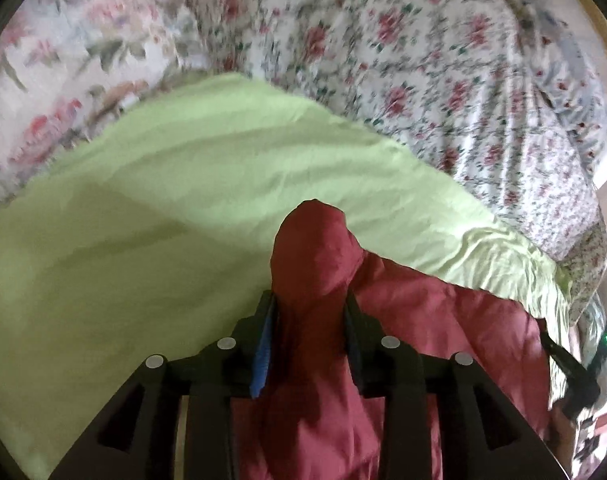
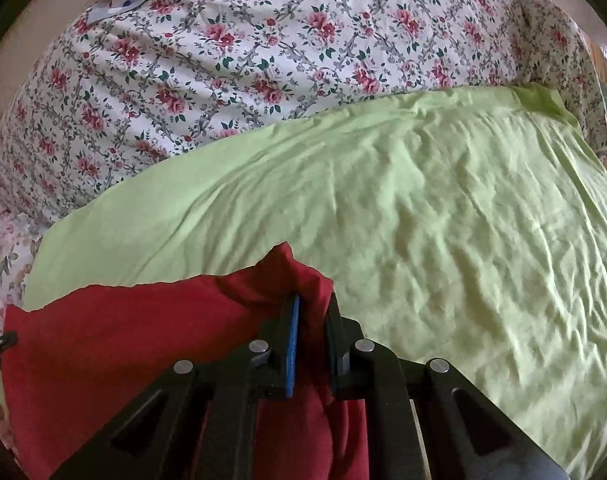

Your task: Fold large clothes

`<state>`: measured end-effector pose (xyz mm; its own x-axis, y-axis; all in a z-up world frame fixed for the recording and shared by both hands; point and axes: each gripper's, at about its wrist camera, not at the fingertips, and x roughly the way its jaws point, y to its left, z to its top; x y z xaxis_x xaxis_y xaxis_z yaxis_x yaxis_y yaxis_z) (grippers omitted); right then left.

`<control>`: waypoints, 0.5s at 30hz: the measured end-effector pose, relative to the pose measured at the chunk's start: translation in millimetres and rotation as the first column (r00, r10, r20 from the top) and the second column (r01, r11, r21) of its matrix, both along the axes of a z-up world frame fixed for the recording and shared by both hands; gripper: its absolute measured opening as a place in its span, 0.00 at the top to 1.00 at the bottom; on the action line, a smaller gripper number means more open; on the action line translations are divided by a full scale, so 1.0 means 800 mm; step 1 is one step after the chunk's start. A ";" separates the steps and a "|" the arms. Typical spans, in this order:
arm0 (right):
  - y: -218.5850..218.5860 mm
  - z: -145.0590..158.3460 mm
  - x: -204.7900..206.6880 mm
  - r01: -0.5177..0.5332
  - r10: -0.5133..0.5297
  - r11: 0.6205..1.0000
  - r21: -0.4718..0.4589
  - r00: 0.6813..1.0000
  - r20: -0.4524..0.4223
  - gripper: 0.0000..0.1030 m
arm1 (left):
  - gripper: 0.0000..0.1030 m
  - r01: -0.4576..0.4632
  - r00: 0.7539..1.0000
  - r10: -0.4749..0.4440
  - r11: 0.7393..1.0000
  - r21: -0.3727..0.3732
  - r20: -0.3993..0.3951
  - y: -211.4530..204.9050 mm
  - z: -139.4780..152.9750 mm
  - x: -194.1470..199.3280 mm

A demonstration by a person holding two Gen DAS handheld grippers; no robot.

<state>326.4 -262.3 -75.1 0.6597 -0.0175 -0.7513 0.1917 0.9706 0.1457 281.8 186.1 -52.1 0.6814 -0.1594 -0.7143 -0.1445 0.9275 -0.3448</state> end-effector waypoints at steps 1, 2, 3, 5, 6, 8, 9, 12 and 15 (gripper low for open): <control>-0.002 0.000 0.000 0.002 -0.002 1.000 0.008 1.000 0.002 0.90 | 0.70 0.002 1.000 -0.002 1.000 0.008 0.008 -0.001 0.006 -0.013; -0.003 0.000 0.000 0.002 -0.002 1.000 0.015 1.000 0.003 0.90 | 0.70 0.004 1.000 -0.005 1.000 0.014 0.020 -0.002 0.012 -0.026; -0.003 0.000 0.001 0.002 -0.002 1.000 0.018 1.000 0.002 0.90 | 0.69 0.012 0.999 -0.013 1.000 0.013 0.036 -0.004 0.019 -0.044; -0.003 0.000 0.001 0.005 -0.005 1.000 0.017 1.000 -0.001 0.90 | 0.69 0.027 0.998 -0.027 1.000 0.014 0.051 -0.012 0.025 -0.073; -0.003 0.000 0.002 0.004 -0.004 1.000 0.018 1.000 -0.003 0.90 | 0.69 0.034 0.998 -0.035 0.999 0.015 0.057 -0.017 0.026 -0.086; -0.003 0.001 0.001 0.007 -0.007 1.000 0.020 1.000 0.001 0.90 | 0.69 0.056 0.997 -0.057 0.998 0.013 0.056 -0.030 0.025 -0.117; -0.003 0.001 0.001 0.007 -0.007 1.000 0.025 1.000 0.001 0.90 | 0.69 0.066 0.996 -0.067 0.998 0.012 0.056 -0.033 0.027 -0.130; -0.005 0.001 -0.001 0.013 -0.013 0.999 0.037 1.000 0.008 0.90 | 0.69 0.110 0.993 -0.110 0.994 0.009 0.052 -0.052 0.023 -0.169; -0.007 0.005 -0.003 0.012 -0.013 0.998 0.055 1.000 0.012 0.82 | 0.69 0.162 0.986 -0.163 0.986 0.026 0.032 -0.072 0.013 -0.195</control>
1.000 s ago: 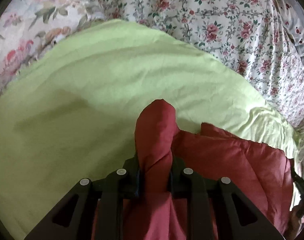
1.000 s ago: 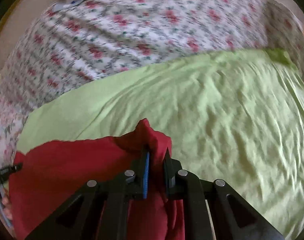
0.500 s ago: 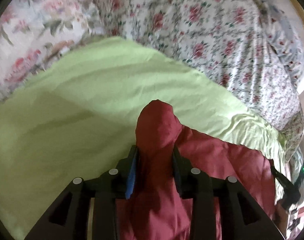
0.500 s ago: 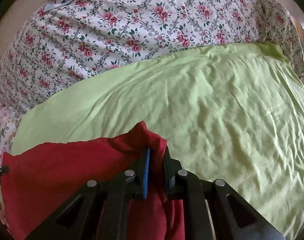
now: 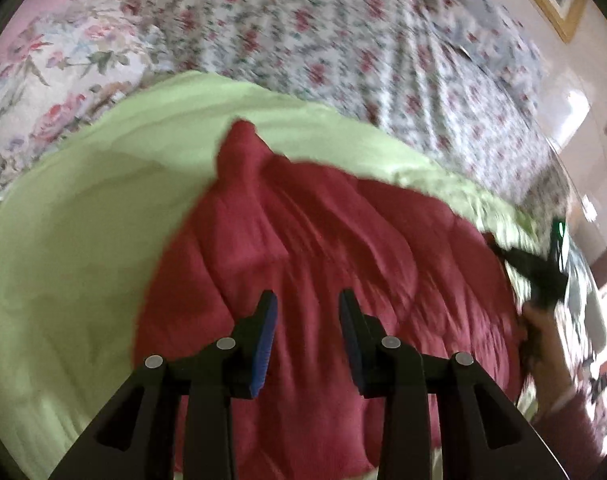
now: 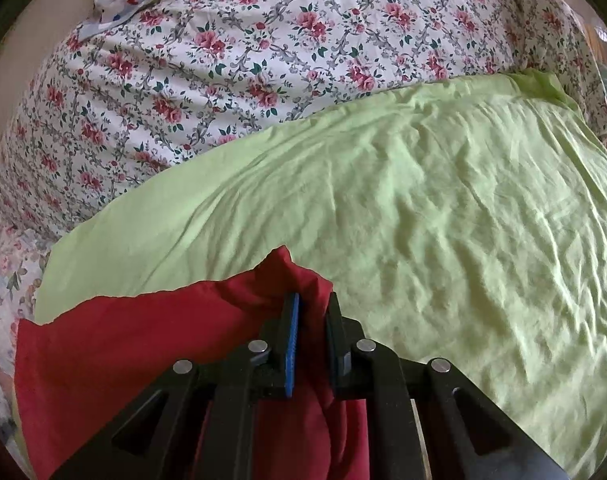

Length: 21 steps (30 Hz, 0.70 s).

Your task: Fold large clothes

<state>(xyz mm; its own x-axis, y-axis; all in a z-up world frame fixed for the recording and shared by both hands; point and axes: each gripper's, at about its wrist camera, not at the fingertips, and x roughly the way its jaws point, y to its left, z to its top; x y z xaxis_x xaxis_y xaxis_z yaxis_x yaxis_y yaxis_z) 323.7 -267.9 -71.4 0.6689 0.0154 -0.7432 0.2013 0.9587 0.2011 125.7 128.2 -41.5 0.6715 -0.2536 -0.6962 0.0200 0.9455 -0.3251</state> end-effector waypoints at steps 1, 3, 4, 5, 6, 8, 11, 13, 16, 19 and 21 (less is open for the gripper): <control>-0.001 0.004 -0.003 0.000 0.000 1.000 0.007 1.000 0.001 0.77 | 0.69 0.010 1.000 -0.009 1.000 0.024 -0.013 -0.007 -0.006 -0.002; -0.001 0.020 -0.020 0.003 -0.004 1.000 0.010 1.000 0.029 0.72 | 0.69 0.016 0.999 -0.014 0.998 0.068 -0.038 -0.014 -0.019 -0.001; 0.002 0.034 -0.037 -0.003 0.003 1.000 0.005 0.998 0.059 0.66 | 0.68 0.017 0.999 -0.014 0.996 0.082 -0.040 -0.015 -0.022 -0.002; 0.006 0.045 -0.052 -0.014 0.014 1.000 0.001 0.996 0.086 0.61 | 0.68 0.019 0.999 -0.015 0.996 0.093 -0.040 -0.017 -0.025 -0.002; 0.011 0.058 -0.074 -0.028 0.029 1.000 -0.010 0.993 0.115 0.48 | 0.68 0.019 0.999 -0.015 0.995 0.095 -0.038 -0.016 -0.026 -0.003; 0.026 0.074 -0.112 -0.062 0.066 0.998 -0.033 0.986 0.154 0.35 | 0.68 0.018 0.999 -0.015 0.996 0.091 -0.038 -0.016 -0.026 -0.004; 0.067 0.074 -0.171 -0.198 0.206 0.978 -0.070 0.970 0.128 0.35 | 0.68 0.020 0.999 -0.016 0.994 0.105 -0.035 -0.020 -0.027 -0.009; 0.094 0.060 -0.197 -0.272 0.281 0.956 -0.108 0.956 0.080 0.35 | 0.68 0.022 0.999 -0.018 0.993 0.117 -0.035 -0.023 -0.030 -0.014; 0.121 0.032 -0.223 -0.309 0.315 0.933 -0.186 0.949 0.006 0.35 | 0.68 0.030 0.999 -0.025 0.990 0.140 -0.039 -0.032 -0.037 0.002; 0.121 0.003 -0.232 -0.287 0.281 0.929 -0.235 0.958 -0.056 0.35 | 0.67 0.037 0.999 -0.032 0.988 0.147 -0.040 -0.032 -0.040 0.011; 0.109 -0.009 -0.236 -0.262 0.255 0.944 -0.203 0.965 -0.059 0.33 | 0.67 0.040 0.998 -0.034 0.989 0.145 -0.044 -0.032 -0.040 0.015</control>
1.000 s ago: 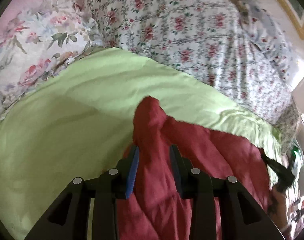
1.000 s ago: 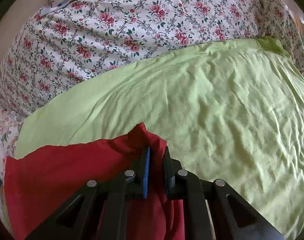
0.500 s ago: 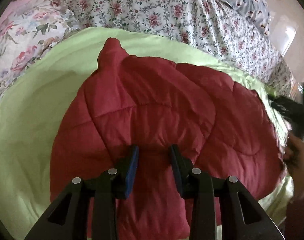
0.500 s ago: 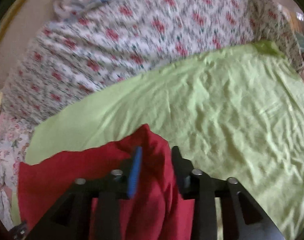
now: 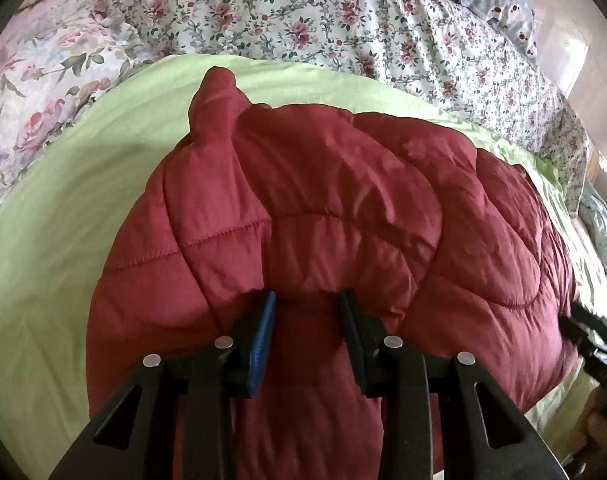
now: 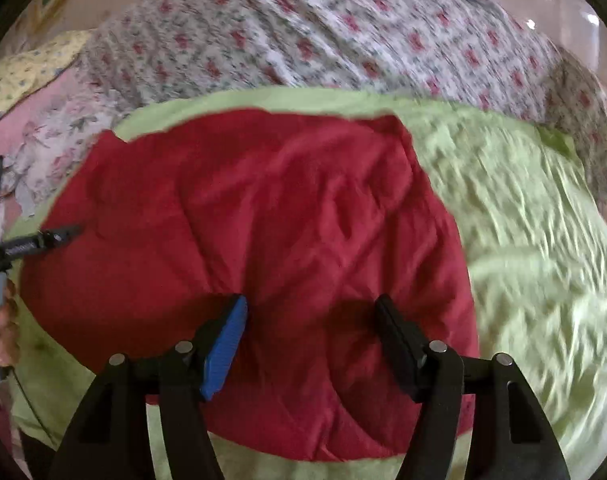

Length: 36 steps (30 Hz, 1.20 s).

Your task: Fold large clothes

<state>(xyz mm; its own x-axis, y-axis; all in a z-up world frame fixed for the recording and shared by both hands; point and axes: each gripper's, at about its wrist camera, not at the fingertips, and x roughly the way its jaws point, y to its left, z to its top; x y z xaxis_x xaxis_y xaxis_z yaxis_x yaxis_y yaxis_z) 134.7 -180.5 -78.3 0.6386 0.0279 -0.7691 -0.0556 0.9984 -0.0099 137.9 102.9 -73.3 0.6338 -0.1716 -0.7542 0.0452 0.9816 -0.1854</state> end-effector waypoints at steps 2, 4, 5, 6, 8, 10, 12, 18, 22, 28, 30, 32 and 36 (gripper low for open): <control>-0.008 -0.007 -0.005 0.016 -0.016 0.999 0.031 1.000 -0.007 0.33 | 0.68 -0.008 1.000 0.008 1.000 -0.008 -0.005 0.001 0.003 0.000; -0.012 -0.011 -0.009 0.026 -0.026 0.999 0.047 1.000 -0.017 0.33 | 0.67 -0.019 1.000 0.019 0.999 -0.028 0.002 0.001 0.013 -0.011; -0.012 -0.013 -0.013 0.030 -0.029 0.998 0.049 0.999 -0.021 0.33 | 0.67 -0.022 1.000 0.022 0.999 -0.038 0.005 0.000 0.019 -0.021; -0.012 -0.013 -0.016 0.033 -0.032 0.998 0.049 0.999 -0.023 0.33 | 0.64 -0.021 1.000 0.022 0.999 -0.049 0.010 -0.001 0.024 -0.032; -0.012 -0.013 -0.022 0.036 -0.035 0.998 0.043 0.999 -0.021 0.33 | 0.56 -0.018 0.999 0.020 0.997 -0.075 0.025 -0.003 0.032 -0.055; -0.013 -0.016 -0.022 0.040 -0.039 0.998 0.047 0.999 -0.018 0.33 | 0.45 -0.026 0.999 0.028 0.996 -0.080 0.028 -0.007 0.034 -0.073; -0.013 -0.017 -0.022 0.042 -0.042 0.998 0.051 0.999 -0.013 0.33 | 0.40 -0.049 0.999 0.050 0.997 -0.059 0.018 -0.018 0.030 -0.087; -0.013 -0.020 -0.019 0.042 -0.041 0.998 0.050 0.999 -0.011 0.33 | 0.26 -0.074 0.997 0.075 0.989 0.126 -0.004 -0.066 0.007 -0.066; -0.010 -0.003 -0.024 0.037 -0.038 0.998 0.048 0.999 0.002 0.33 | 0.24 -0.083 0.996 0.085 0.981 0.177 -0.004 -0.084 0.003 -0.058; 0.045 0.025 -0.030 -0.096 0.095 0.995 0.009 0.994 0.045 0.31 | 0.23 -0.078 0.997 0.079 0.981 0.178 -0.002 -0.086 0.004 -0.055; 0.057 0.009 -0.015 -0.113 0.113 0.994 -0.014 0.994 -0.005 0.31 | 0.23 -0.074 0.997 0.076 0.981 0.178 -0.007 -0.080 0.002 -0.053; 0.059 -0.009 -0.001 -0.110 0.109 0.993 -0.040 0.993 -0.039 0.29 | 0.23 -0.068 0.997 0.072 0.983 0.172 -0.016 -0.077 0.008 -0.051; 0.044 -0.015 0.021 -0.067 0.066 0.998 -0.020 0.997 -0.048 0.29 | 0.23 -0.063 0.998 0.066 0.983 0.172 -0.013 -0.077 0.021 -0.043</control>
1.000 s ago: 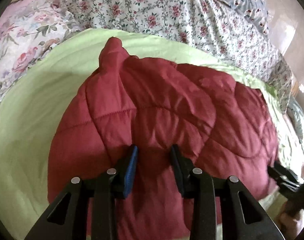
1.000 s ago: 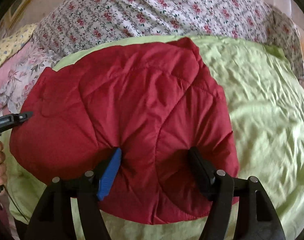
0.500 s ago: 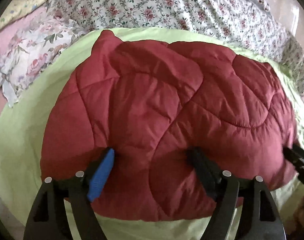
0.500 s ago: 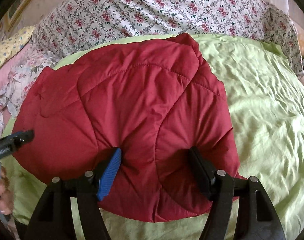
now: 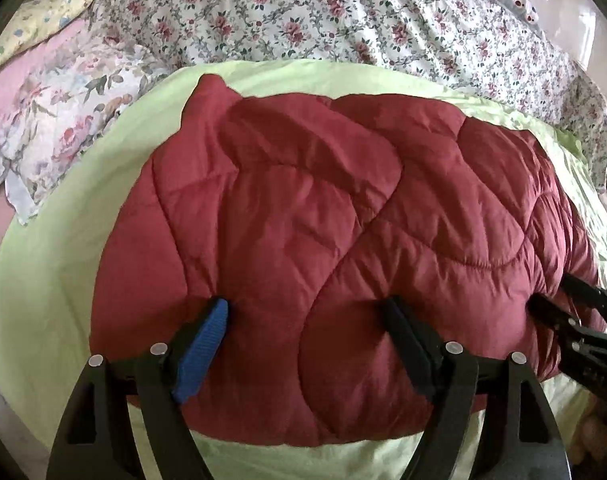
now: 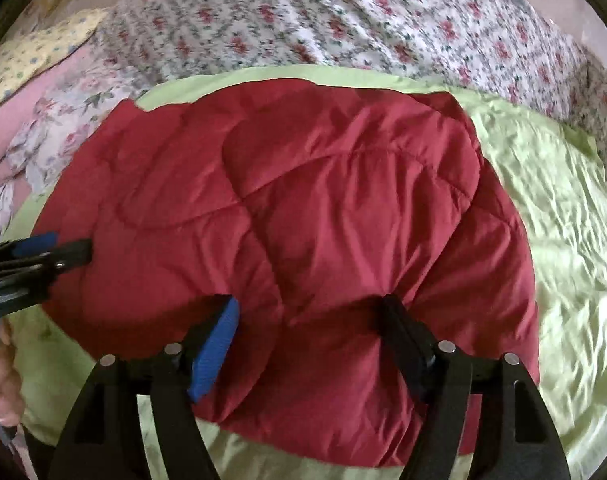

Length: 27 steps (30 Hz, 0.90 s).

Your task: Fold large clothes

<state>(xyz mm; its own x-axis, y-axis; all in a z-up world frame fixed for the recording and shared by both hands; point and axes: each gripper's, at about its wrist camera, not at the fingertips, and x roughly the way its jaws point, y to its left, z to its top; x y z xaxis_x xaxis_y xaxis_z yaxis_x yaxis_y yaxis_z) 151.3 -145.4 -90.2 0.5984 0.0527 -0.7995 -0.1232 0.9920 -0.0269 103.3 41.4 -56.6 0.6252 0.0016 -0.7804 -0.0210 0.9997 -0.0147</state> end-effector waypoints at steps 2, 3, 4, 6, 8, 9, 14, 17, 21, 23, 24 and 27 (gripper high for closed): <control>-0.005 -0.001 0.007 0.014 -0.014 1.000 0.007 1.000 -0.001 0.29 | 0.19 0.002 1.000 -0.002 1.000 0.001 -0.017 -0.001 -0.005 0.012; -0.007 -0.001 0.009 0.020 -0.020 1.000 0.009 1.000 -0.001 0.29 | 0.17 0.003 1.000 -0.003 1.000 0.001 -0.025 -0.001 -0.009 0.020; -0.008 -0.002 0.009 0.024 -0.024 1.000 0.008 1.000 0.000 0.29 | 0.16 0.002 0.999 -0.002 1.000 -0.003 -0.032 0.000 -0.012 0.026; -0.006 -0.005 0.009 0.028 -0.028 1.000 -0.003 1.000 0.005 0.29 | 0.15 -0.002 0.999 0.001 1.000 -0.014 -0.041 0.003 -0.016 0.035; -0.004 -0.007 0.009 0.031 -0.030 0.999 -0.009 0.999 0.010 0.29 | 0.14 -0.003 0.999 0.002 1.000 -0.009 -0.042 0.003 -0.018 0.040; -0.004 -0.009 0.008 0.033 -0.033 0.999 -0.007 0.999 0.013 0.29 | 0.14 -0.003 0.999 0.003 1.000 -0.004 -0.041 0.002 -0.020 0.041; -0.003 -0.012 0.010 0.035 -0.035 0.999 -0.010 0.999 0.015 0.29 | 0.12 -0.006 0.999 0.007 1.000 0.019 -0.037 -0.004 -0.026 0.045; -0.003 -0.013 0.012 0.034 -0.034 0.999 -0.009 0.999 0.014 0.28 | 0.11 -0.007 0.999 0.008 1.000 0.027 -0.036 -0.007 -0.027 0.046; -0.003 0.009 0.009 0.030 -0.030 0.999 0.014 0.999 0.021 0.29 | 0.10 -0.004 0.999 0.006 0.999 0.036 -0.039 -0.010 -0.029 0.047; -0.007 0.021 0.012 0.030 -0.031 0.999 0.025 0.999 0.041 0.29 | 0.09 -0.004 0.999 0.005 0.999 0.040 -0.038 -0.010 -0.029 0.047; -0.009 0.027 0.016 0.035 -0.036 0.999 0.022 0.998 0.049 0.29 | 0.09 -0.005 0.999 0.006 0.999 0.042 -0.037 -0.011 -0.029 0.046; -0.015 0.014 0.033 0.039 -0.040 0.999 0.018 0.999 0.013 0.29 | 0.09 -0.004 0.999 0.006 0.999 0.047 -0.033 -0.011 -0.030 0.045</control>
<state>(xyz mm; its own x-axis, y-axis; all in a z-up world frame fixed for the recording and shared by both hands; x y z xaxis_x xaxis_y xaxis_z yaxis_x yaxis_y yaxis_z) 177.6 -157.1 -79.2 0.6111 0.0431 -0.7904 -0.0836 0.9964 -0.0103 139.6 32.3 -80.5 0.5987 0.0415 -0.7999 -0.0255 0.9991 0.0328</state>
